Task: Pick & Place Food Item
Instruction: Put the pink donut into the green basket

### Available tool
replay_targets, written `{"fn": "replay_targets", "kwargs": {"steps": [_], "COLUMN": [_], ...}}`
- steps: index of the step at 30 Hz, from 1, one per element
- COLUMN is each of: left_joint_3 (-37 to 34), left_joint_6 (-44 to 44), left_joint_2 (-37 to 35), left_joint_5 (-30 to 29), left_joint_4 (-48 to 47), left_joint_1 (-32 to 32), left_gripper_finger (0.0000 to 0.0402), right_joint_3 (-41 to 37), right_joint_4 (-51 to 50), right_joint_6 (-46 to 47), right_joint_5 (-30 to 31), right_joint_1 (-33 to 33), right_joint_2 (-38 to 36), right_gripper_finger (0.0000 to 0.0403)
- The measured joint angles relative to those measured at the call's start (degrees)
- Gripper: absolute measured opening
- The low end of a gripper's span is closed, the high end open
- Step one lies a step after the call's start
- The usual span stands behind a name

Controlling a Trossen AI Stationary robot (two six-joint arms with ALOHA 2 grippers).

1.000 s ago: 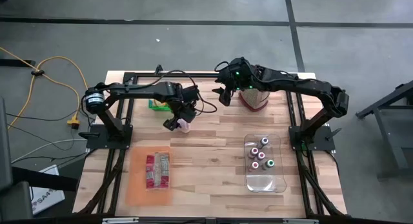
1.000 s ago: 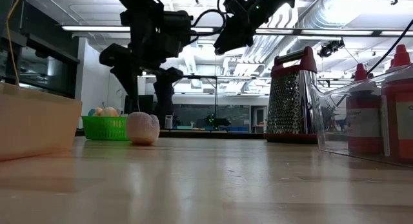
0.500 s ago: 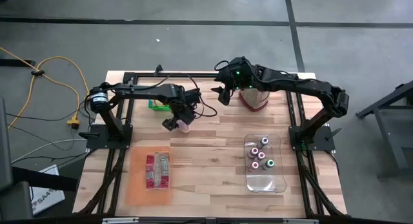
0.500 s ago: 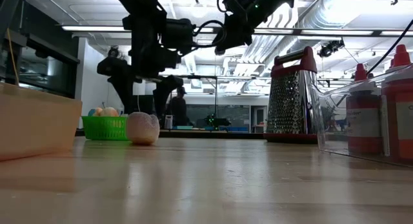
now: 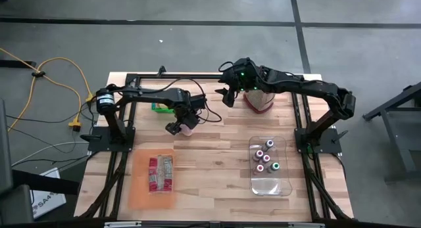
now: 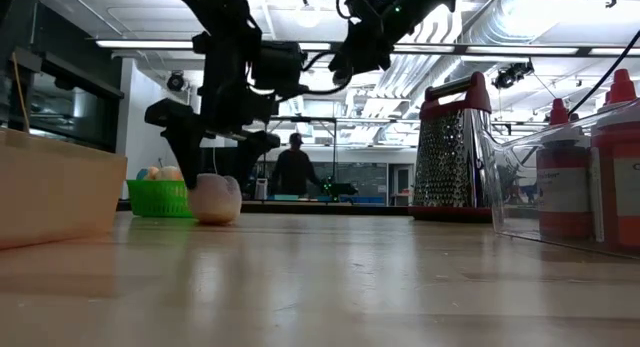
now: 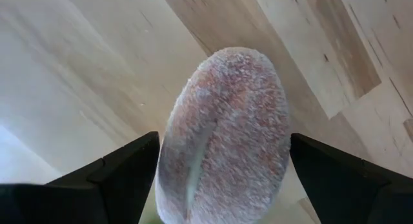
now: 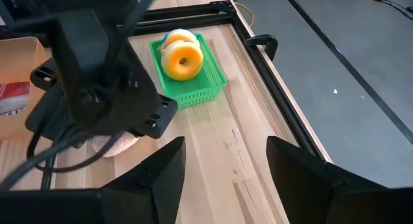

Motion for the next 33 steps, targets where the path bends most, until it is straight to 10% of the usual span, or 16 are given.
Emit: {"fn": "replay_targets", "kwargs": {"steps": [33], "left_joint_3": [0.00], "left_joint_6": [-2.82], "left_joint_2": [1.40], "left_joint_5": [0.05], "left_joint_4": [-1.26], "left_joint_1": [0.06], "left_gripper_finger": [0.0258], "right_joint_3": [0.00], "right_joint_4": [0.27], "right_joint_6": [0.00], "right_joint_5": [0.00], "right_joint_1": [0.00], "right_joint_2": [0.00], "right_gripper_finger": [0.0205]}}
